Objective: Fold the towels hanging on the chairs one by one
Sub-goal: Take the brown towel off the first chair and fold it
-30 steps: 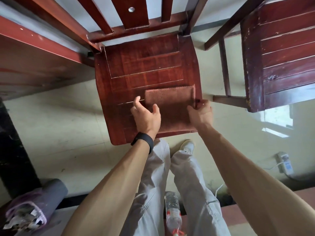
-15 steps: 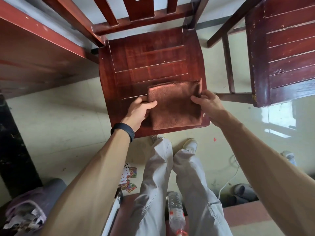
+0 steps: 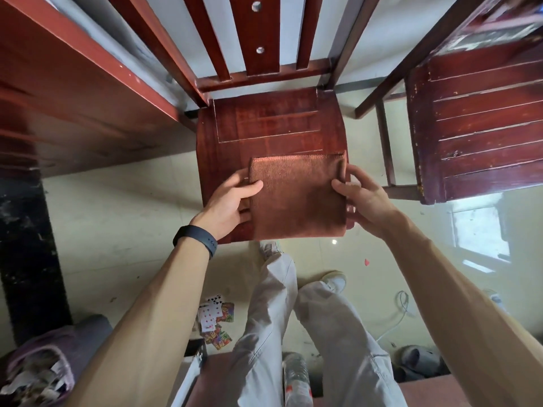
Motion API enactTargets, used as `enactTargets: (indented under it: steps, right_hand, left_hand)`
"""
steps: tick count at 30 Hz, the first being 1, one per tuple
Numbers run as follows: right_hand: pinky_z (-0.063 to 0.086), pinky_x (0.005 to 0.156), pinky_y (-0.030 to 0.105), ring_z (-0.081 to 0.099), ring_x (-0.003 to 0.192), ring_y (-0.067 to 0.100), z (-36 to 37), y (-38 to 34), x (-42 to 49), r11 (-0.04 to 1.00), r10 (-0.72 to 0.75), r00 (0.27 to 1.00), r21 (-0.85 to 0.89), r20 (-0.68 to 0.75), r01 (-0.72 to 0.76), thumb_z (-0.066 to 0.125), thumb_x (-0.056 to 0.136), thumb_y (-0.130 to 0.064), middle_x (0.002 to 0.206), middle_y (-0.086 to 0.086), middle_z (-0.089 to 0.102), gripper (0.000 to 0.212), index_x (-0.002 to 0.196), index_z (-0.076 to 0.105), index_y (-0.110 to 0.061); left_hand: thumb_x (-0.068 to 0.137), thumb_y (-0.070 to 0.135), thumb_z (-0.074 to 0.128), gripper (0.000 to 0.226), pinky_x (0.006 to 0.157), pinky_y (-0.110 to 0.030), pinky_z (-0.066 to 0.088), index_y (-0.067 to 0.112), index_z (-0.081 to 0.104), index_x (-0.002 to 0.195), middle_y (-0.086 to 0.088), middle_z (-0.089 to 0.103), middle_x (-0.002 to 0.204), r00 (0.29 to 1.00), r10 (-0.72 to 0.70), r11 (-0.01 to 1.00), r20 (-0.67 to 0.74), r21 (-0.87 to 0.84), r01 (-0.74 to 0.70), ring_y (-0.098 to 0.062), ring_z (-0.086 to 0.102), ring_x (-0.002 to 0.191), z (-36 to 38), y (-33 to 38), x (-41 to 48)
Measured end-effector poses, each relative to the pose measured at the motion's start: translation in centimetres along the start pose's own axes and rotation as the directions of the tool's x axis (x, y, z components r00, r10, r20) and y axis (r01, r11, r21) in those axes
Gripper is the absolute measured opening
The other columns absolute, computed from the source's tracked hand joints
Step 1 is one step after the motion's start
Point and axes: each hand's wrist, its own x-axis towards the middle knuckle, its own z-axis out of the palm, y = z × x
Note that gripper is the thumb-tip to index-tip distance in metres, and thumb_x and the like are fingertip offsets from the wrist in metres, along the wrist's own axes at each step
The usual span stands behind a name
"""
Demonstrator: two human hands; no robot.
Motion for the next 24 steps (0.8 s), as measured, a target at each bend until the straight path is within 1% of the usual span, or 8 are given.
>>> enactTargets:
  steps: [4, 7, 10, 12, 14, 19, 20, 24]
  right_hand:
    - [0.057, 0.073, 0.045, 0.067, 0.098, 0.027, -1.1, -4.5, -6.5, 0.996, -0.084, 0.996, -0.009, 0.023, 0.084, 0.064, 0.096, -0.01, 0.107, 0.013, 0.064, 0.039, 0.127, 0.061, -0.032]
    - [0.057, 0.081, 0.052, 0.067, 0.107, 0.032, -2.4, -8.6, -13.1, 0.984, -0.179, 0.984, 0.001, 0.021, 0.179, 0.062, 0.096, -0.005, 0.113, 0.014, 0.067, 0.042, 0.127, 0.062, -0.033]
    - [0.058, 0.07, 0.045, 0.068, 0.104, 0.03, -4.3, -12.4, -20.6, 0.958, -0.285, 0.959, 0.027, -0.007, 0.285, 0.061, 0.097, -0.006, 0.111, 0.012, 0.068, 0.041, 0.126, 0.063, -0.034]
    - [0.055, 0.059, 0.034, 0.069, 0.093, 0.027, -5.7, -14.4, -25.5, 0.939, -0.336, 0.941, 0.061, -0.037, 0.338, 0.061, 0.097, -0.007, 0.107, 0.011, 0.069, 0.04, 0.126, 0.063, -0.034]
    - [0.054, 0.055, 0.031, 0.07, 0.083, 0.024, -7.4, -15.8, -29.9, 0.914, -0.385, 0.921, 0.114, -0.064, 0.39, 0.063, 0.095, -0.004, 0.101, 0.01, 0.07, 0.042, 0.128, 0.063, -0.03]
    - [0.059, 0.074, 0.044, 0.072, 0.101, 0.033, -12.2, -17.7, -38.7, 0.836, -0.484, 0.858, 0.199, -0.169, 0.511, 0.067, 0.087, 0.008, 0.112, 0.015, 0.072, 0.058, 0.131, 0.062, -0.029]
    - [0.059, 0.075, 0.046, 0.071, 0.103, 0.034, -13.3, -17.9, -40.1, 0.818, -0.497, 0.842, 0.209, -0.211, 0.536, 0.067, 0.086, 0.01, 0.113, 0.016, 0.072, 0.06, 0.132, 0.061, -0.028]
    - [0.06, 0.07, 0.043, 0.073, 0.1, 0.031, -16.9, -18.5, -45.2, 0.731, -0.49, 0.756, 0.268, -0.434, 0.628, 0.064, 0.086, 0.015, 0.114, 0.017, 0.072, 0.056, 0.131, 0.059, -0.019]
  left_hand:
    - [0.093, 0.015, 0.065, 0.033, 0.073, -0.036, 0.056, 0.027, 0.063, 0.123, -0.001, 0.072, 0.11, 0.996, 0.064, 0.997, 0.062, 0.044, -0.066, -0.021, 0.068, 0.096, 3.0, 3.9, -6.3]
    - [0.092, 0.014, 0.066, 0.036, 0.071, -0.035, 0.056, 0.029, 0.062, 0.124, -0.002, 0.073, 0.115, 0.987, 0.131, 0.988, 0.095, 0.063, -0.137, -0.022, 0.07, 0.1, 6.6, 7.5, -12.0]
    - [0.092, 0.015, 0.066, 0.034, 0.074, -0.035, 0.056, 0.024, 0.063, 0.125, -0.003, 0.073, 0.117, 0.974, 0.191, 0.974, 0.124, 0.095, -0.204, -0.022, 0.071, 0.103, 11.5, 11.3, -17.8]
    - [0.093, 0.015, 0.065, 0.031, 0.075, -0.034, 0.056, 0.019, 0.065, 0.123, -0.005, 0.073, 0.117, 0.961, 0.222, 0.96, 0.166, 0.134, -0.245, -0.023, 0.071, 0.103, 15.0, 13.7, -21.1]
    - [0.093, 0.016, 0.065, 0.029, 0.074, -0.034, 0.056, 0.016, 0.066, 0.122, -0.007, 0.073, 0.115, 0.946, 0.242, 0.943, 0.217, 0.176, -0.282, -0.024, 0.071, 0.101, 18.4, 15.8, -23.7]
    - [0.09, 0.03, 0.07, 0.032, 0.098, -0.045, 0.051, 0.014, 0.07, 0.117, -0.007, 0.074, 0.114, 0.908, 0.25, 0.878, 0.336, 0.317, -0.359, -0.029, 0.067, 0.111, 27.7, 19.9, -27.7]
    - [0.089, 0.03, 0.072, 0.033, 0.097, -0.044, 0.051, 0.013, 0.071, 0.116, -0.007, 0.074, 0.113, 0.895, 0.252, 0.863, 0.368, 0.334, -0.38, -0.029, 0.066, 0.11, 29.7, 20.6, -28.3]
    - [0.089, 0.02, 0.071, 0.031, 0.07, -0.028, 0.054, 0.012, 0.067, 0.119, -0.005, 0.075, 0.105, 0.822, 0.285, 0.799, 0.493, 0.352, -0.488, -0.026, 0.068, 0.101, 38.1, 22.5, -30.1]
